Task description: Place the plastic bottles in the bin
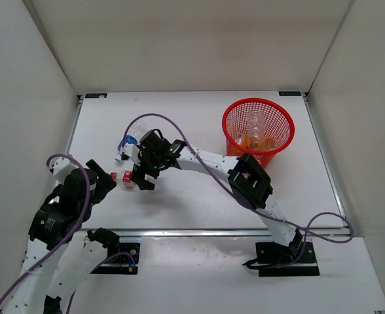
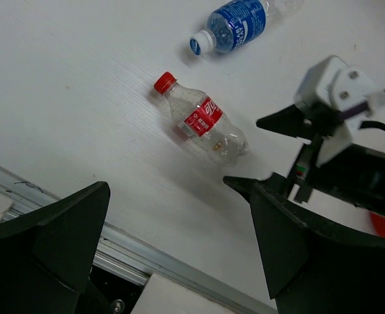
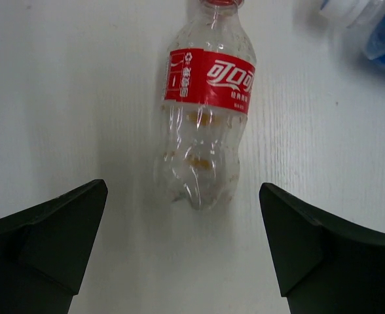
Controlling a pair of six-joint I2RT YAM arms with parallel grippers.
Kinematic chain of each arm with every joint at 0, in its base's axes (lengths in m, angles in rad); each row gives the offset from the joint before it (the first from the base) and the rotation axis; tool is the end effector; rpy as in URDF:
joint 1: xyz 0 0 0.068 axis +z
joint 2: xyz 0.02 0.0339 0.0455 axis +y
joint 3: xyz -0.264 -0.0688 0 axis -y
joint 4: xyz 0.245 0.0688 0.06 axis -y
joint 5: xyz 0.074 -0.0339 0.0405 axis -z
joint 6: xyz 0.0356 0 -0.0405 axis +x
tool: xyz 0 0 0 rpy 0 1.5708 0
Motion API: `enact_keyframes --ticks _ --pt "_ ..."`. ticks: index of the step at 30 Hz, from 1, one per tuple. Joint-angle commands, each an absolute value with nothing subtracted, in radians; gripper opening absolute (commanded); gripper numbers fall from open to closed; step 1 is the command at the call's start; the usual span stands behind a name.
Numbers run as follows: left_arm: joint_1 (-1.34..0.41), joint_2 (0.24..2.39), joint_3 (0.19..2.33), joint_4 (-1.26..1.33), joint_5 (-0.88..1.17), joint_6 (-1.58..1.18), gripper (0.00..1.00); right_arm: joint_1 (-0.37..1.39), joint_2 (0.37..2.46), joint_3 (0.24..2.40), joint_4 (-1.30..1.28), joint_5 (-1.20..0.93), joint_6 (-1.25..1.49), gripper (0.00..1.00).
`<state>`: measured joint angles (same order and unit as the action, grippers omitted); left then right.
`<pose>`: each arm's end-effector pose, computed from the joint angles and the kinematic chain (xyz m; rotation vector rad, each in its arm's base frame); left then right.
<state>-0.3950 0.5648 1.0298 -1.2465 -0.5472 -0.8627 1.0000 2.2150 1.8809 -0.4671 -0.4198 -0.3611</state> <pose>0.0655 -0.0072 0.3448 -0.7605 2.0819 -0.0397 0.2600 0.4318 0.2244 -1.6857 1.7502 0.7976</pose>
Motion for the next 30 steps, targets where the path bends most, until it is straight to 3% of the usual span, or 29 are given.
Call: enact_keyframes --ticks 1,7,9,10,12,14,15,18,21,27,30 --pt "-0.445 0.523 1.034 -1.324 -0.621 -0.910 0.99 1.014 2.265 1.974 -0.387 -0.426 -0.361 0.99" --pt "-0.495 0.515 1.051 -1.367 -0.646 -0.946 0.99 1.009 2.358 1.994 -0.319 -0.404 -0.284 0.99" --pt "-0.495 0.505 1.054 -1.364 -0.652 -0.951 0.99 1.020 2.371 1.970 -0.299 -0.393 -0.266 0.94" --pt "-0.499 0.497 1.051 -1.364 -0.663 -0.957 0.99 1.023 2.373 1.965 -0.295 -0.399 -0.256 0.89" --pt "-0.509 0.497 1.051 -1.364 -0.666 -0.956 0.98 1.031 2.373 1.950 -0.288 -0.402 -0.241 0.65" --pt "-0.512 0.497 1.054 -1.362 -0.663 -0.969 0.99 1.029 2.364 1.950 -0.302 -0.391 -0.236 0.53" --pt "-0.514 0.502 1.046 -1.361 -0.658 -0.969 0.99 1.025 2.352 1.950 -0.311 -0.396 -0.232 0.42" --pt "-0.517 0.508 1.043 -1.333 -0.640 -0.956 0.99 1.009 2.300 1.948 -0.343 -0.442 -0.213 0.26" --pt "-0.511 0.514 1.034 -1.296 -0.623 -0.933 0.99 0.983 2.209 1.937 -0.406 -0.448 -0.210 0.17" --pt "-0.457 0.599 1.003 -1.151 -0.536 -0.770 0.98 0.885 1.912 1.737 -0.390 -0.457 -0.155 0.11" --pt "-0.370 0.675 0.986 -1.054 -0.442 -0.646 0.99 0.800 1.751 1.686 -0.411 -0.398 -0.088 0.18"
